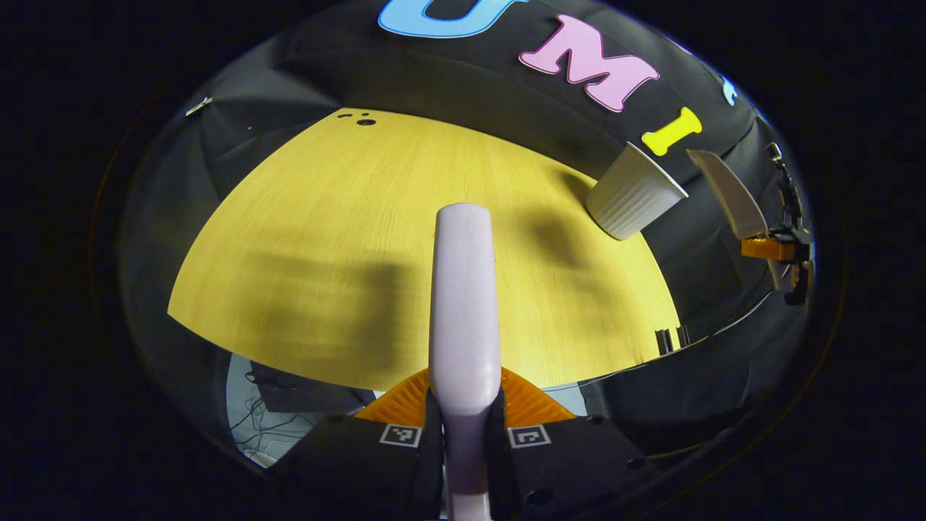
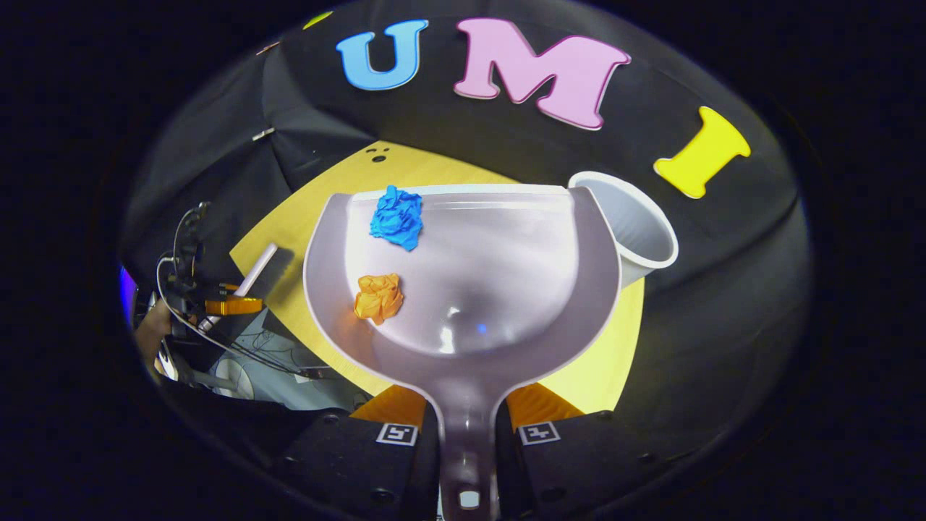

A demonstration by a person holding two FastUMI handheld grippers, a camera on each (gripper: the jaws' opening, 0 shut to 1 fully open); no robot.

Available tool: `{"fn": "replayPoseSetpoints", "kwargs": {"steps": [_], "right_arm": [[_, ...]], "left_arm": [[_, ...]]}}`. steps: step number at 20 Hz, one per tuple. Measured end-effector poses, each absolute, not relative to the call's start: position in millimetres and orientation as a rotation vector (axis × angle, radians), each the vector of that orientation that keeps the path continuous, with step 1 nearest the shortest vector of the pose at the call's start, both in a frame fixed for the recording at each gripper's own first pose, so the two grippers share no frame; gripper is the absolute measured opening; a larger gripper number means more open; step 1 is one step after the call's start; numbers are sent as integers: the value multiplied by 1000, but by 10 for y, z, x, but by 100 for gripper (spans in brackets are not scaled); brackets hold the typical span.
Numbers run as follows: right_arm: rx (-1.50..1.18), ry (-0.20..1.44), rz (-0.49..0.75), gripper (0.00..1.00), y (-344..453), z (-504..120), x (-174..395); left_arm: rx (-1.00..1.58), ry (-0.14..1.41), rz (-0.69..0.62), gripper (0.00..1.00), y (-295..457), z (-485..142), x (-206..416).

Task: Pick up the small broom and dustpan from the desktop, sweep the trash into the dustpan with the broom, and then empty the trash into the garbage bin.

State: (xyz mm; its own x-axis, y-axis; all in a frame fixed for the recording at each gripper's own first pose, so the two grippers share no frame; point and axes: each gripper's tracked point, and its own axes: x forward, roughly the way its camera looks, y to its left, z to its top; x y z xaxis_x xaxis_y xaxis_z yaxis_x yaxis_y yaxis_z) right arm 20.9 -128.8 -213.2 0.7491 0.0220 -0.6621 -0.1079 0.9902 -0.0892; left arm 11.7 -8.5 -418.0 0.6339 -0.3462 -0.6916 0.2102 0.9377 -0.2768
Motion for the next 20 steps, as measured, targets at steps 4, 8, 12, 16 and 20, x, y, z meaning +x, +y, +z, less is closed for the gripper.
{"fn": "replayPoseSetpoints", "kwargs": {"steps": [4, 8, 12, 16, 20], "right_arm": [[-126, 714, -19, 35, -1419, -2091, 301], [-144, 706, -72, 35, -1591, -2050, 353], [-284, 699, -118, 35, -1895, -2004, 433], [-367, 698, -142, 36, -2256, -1952, 625], [-445, 736, -142, 36, -2534, -1989, 793]], "left_arm": [[-200, 823, -270, 27, -94, -4072, 188], [-263, 819, -259, 27, -439, -4017, 389], [-269, 823, -258, 29, -738, -3968, 662], [-261, 818, -231, 29, -881, -3858, 924], [-255, 829, -182, 29, -918, -3820, 1068]]}}
